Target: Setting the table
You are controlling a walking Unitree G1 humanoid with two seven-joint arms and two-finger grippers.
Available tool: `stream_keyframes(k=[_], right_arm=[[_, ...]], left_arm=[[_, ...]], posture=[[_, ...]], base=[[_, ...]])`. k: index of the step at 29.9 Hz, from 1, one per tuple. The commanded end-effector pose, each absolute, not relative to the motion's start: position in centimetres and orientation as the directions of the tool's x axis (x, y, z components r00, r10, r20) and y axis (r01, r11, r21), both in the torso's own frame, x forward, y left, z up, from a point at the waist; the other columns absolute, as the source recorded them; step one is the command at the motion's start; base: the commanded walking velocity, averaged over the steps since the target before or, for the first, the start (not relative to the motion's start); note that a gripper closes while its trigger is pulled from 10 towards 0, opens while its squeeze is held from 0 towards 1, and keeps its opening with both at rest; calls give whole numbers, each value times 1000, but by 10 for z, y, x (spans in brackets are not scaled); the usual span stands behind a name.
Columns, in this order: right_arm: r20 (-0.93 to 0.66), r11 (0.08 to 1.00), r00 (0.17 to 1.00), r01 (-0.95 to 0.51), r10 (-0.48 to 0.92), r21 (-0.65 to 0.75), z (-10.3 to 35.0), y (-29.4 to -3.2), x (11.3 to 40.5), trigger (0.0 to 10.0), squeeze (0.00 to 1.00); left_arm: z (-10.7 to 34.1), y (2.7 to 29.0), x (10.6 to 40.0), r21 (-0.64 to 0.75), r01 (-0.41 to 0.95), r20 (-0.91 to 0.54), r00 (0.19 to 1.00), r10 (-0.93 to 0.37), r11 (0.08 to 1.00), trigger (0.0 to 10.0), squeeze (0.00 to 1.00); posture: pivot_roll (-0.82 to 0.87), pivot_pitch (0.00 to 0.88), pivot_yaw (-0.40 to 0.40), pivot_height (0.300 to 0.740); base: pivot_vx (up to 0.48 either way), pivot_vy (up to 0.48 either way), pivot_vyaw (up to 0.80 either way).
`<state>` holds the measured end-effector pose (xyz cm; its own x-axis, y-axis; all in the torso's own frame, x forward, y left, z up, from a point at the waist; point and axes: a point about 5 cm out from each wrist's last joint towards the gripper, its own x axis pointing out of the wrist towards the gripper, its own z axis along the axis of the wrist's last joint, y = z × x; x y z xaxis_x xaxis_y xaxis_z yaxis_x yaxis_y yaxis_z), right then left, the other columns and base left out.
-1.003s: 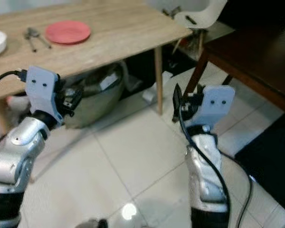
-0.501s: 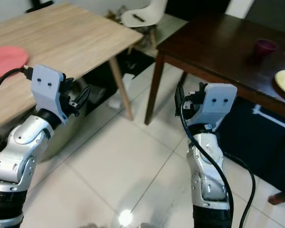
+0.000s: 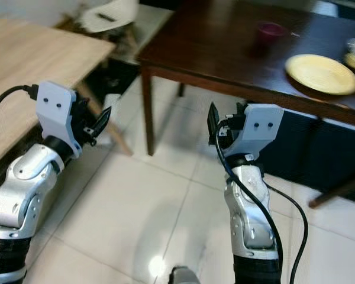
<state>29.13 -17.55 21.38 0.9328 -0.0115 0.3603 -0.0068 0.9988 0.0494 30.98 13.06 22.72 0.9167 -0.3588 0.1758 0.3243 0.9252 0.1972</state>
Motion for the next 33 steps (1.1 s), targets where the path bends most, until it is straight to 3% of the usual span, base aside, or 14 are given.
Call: stream_keyframes(k=[1,6,13,33], right_arm=[[350,998,937,-17,-6,64,210,-173,291,10000,0],[351,998,936,-18,-5,63,210,-173,291,10000,0],[351,998,936,-19,-3,58,210,-173,291,10000,0],[354,998,935,-22,1,55,211,-172,290,10000,0]], left_arm=[[224,134,308,195,321,171,919,-355,927,10000,0],[224,133,309,194,322,178,918,-356,927,10000,0],[226,133,310,195,309,194,918,-346,931,10000,0],[226,134,311,193,300,198,921,-337,934,10000,0]], posture=[[-118,52,83,740],[-121,50,83,740],[-122,49,83,740],[-124,54,82,740]], base=[[0,0,-775],[0,0,-775],[451,0,-780],[480,0,0]])
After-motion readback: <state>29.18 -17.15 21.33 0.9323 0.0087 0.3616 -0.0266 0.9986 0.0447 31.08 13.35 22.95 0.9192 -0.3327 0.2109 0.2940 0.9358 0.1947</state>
